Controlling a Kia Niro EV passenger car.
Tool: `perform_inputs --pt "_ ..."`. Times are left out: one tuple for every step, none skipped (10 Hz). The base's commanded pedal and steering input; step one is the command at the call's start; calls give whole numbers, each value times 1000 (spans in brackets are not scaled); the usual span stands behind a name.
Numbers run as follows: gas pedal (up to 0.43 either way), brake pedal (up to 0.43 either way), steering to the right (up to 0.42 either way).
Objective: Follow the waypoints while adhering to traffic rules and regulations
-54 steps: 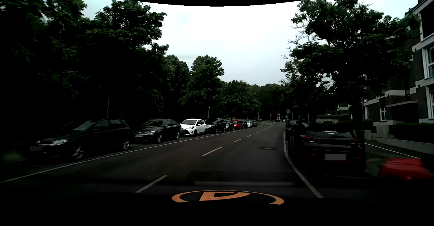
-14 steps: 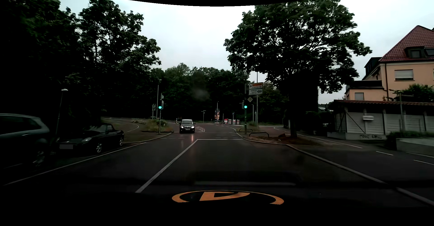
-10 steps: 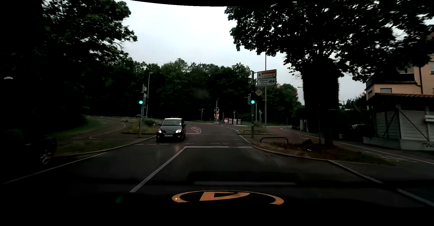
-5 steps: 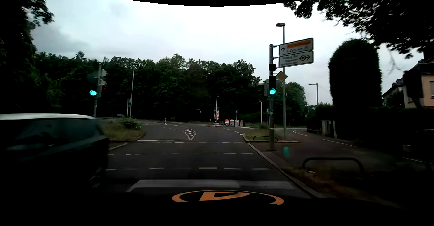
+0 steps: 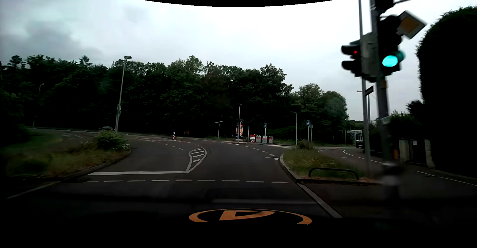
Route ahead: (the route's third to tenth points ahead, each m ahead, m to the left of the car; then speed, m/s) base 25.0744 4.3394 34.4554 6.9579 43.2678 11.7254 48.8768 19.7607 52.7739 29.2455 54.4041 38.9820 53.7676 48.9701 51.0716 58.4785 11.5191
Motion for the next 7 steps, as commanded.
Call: perform_inputs --pt "79 0 -12" --pt "79 0 -17" --pt "79 0 -19" --pt "87 0 -20" --pt "87 0 -21" --pt "87 0 -23" --pt "87 0 -25"
